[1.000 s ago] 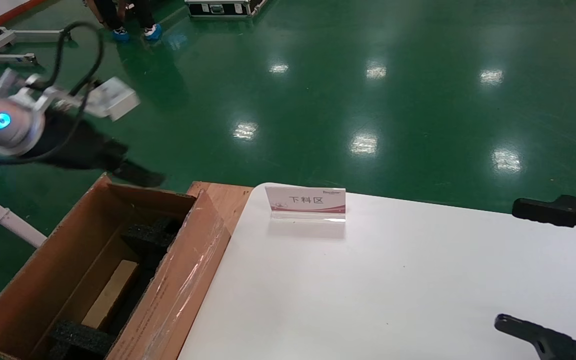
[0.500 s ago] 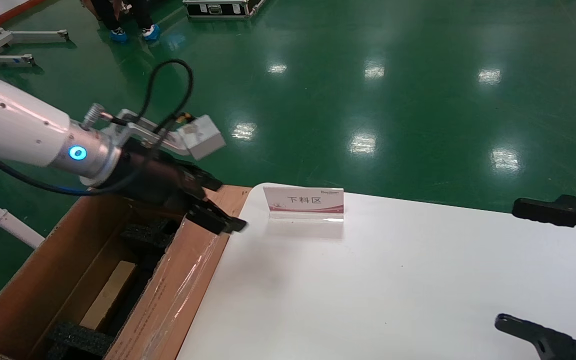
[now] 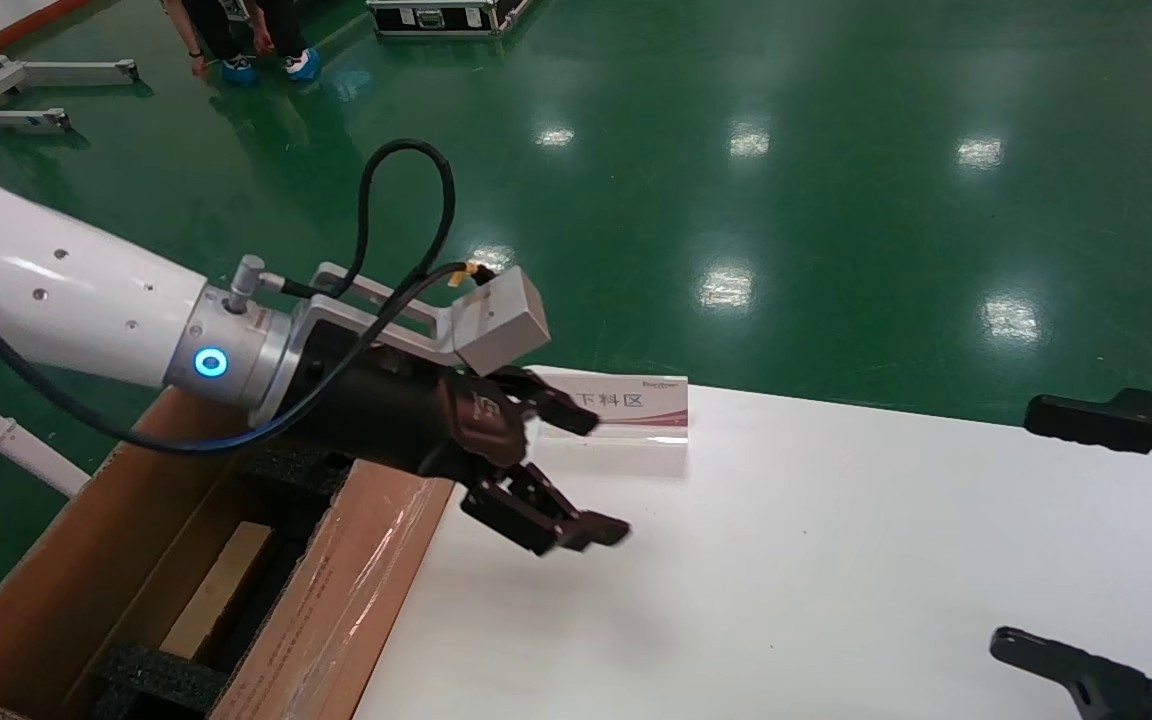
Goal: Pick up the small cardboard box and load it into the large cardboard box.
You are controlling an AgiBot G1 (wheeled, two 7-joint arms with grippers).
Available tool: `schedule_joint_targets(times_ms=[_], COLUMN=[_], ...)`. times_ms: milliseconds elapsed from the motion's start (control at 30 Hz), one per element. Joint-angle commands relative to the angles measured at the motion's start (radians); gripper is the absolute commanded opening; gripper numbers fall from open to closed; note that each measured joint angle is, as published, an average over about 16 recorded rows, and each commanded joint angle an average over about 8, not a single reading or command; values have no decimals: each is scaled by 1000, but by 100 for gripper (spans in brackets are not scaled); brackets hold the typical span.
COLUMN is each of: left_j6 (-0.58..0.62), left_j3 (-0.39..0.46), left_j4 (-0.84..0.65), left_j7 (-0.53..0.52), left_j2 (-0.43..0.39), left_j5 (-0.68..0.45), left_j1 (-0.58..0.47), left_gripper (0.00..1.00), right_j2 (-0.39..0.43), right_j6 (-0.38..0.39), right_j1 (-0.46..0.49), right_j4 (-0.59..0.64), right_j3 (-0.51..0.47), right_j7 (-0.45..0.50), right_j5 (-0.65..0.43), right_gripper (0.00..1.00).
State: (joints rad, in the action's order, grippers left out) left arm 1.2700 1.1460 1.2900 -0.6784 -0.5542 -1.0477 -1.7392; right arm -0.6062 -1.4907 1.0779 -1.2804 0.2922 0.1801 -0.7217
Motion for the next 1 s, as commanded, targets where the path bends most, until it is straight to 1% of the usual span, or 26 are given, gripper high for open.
schedule_joint_targets(times_ms=[33, 733, 800, 867, 1000], left_j6=[17, 199, 212, 219, 223], left_j3=[-66, -764, -814, -847, -866], left_j4=[0, -5, -5, -6, -6], left_j7=[37, 433, 461, 479, 489], left_j2=[-4, -50, -53, -55, -56], left_j5=[24, 279, 297, 308, 313], left_j1=[51, 586, 624, 649, 663], left_gripper=[100, 100, 100, 100, 100], right_j2=[0, -3, -3, -3, -4], right_j6=[0, -3, -3, -3, -4], right_j1=[0, -2, -2, -2, -3], right_j4=[0, -2, -2, -3, -3], right_j3=[-1, -7, -8, -8, -9], right_j7=[0, 4, 5, 5, 6], right_j5=[0, -5, -5, -6, -7], right_gripper=[100, 100, 100, 100, 100])
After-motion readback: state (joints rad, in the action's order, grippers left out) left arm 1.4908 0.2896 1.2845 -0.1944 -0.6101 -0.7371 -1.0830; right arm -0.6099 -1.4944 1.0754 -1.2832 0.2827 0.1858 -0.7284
